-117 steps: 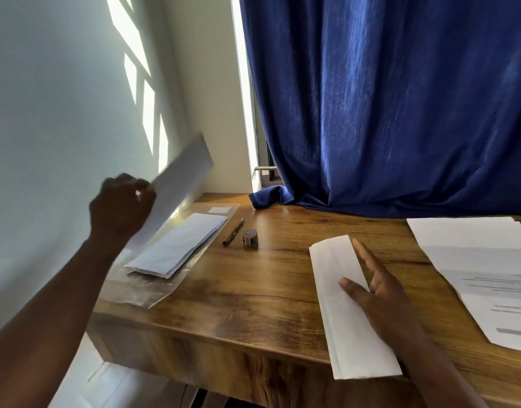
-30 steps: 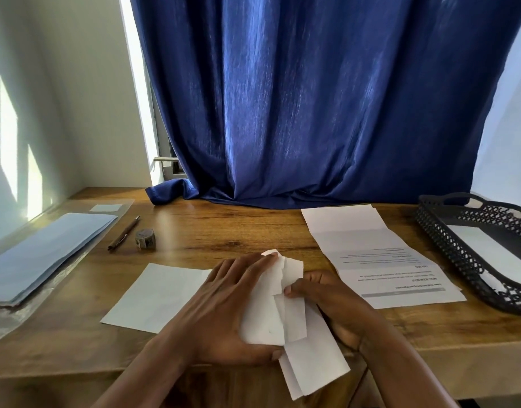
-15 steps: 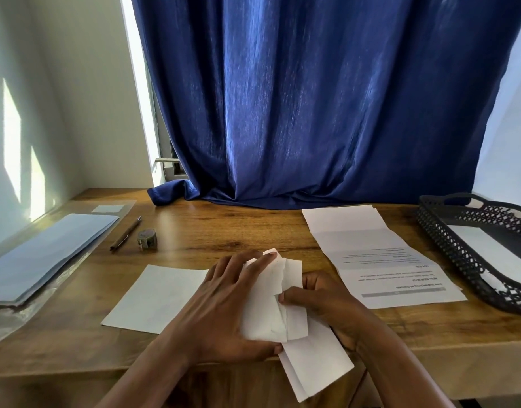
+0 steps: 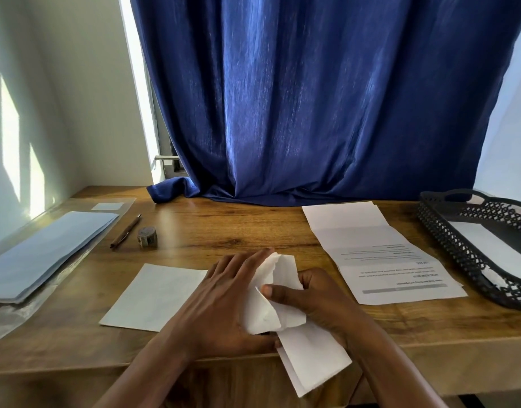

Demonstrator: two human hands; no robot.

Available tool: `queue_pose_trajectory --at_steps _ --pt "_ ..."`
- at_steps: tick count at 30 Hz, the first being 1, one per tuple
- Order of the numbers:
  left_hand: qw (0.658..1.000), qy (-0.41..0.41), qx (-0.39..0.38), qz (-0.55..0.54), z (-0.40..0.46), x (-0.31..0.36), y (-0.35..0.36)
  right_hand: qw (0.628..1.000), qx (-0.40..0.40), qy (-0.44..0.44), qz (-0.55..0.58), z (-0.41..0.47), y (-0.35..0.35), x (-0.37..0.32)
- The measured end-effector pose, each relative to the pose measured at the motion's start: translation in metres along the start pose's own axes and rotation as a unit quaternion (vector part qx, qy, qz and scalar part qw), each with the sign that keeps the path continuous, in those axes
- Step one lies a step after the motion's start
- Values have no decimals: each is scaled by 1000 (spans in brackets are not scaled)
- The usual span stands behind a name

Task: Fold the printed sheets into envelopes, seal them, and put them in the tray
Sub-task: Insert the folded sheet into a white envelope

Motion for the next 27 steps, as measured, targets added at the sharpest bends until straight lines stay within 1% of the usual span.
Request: queue_pose_trajectory --at_steps 4,9,13,15,16,18,20,24,27 --pt "1000 0 9 -1 -1 -2 -2 999 21 13 -22 -1 -4 6" --pt "999 5 36 6 -1 1 -8 999 34 16 -12 0 -7 8" --pt "998 -11 56 7 -2 -4 -11 999 27 6 19 -5 -15 5" --pt "997 -23 71 10 -2 -7 -15 998 52 -14 11 -12 -29 0" --pt "996 -26 78 15 -2 -8 -16 996 79 -34 -19 -17 -40 -7" --pt "995 -33 85 25 -1 -11 -17 982 118 -69 -128 -26 -62 -23" --pt "995 -41 83 26 -1 -14 -16 966 126 -80 -210 -35 -79 -38" --pt "995 -51 75 33 -1 -17 -13 969 118 -50 -210 -51 -107 -57" --pt "995 -51 77 45 0 -16 -14 951 92 -25 -294 -54 -114 -61"
Point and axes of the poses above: each hand's wrist, its own z-axis towards the middle knuckle, its own y-axis out of the palm, x = y × z, the point moved 10 cm from there along z, towards the middle knuckle, and after that the axes turned 5 degrees about -x, right-handed, at the moved point
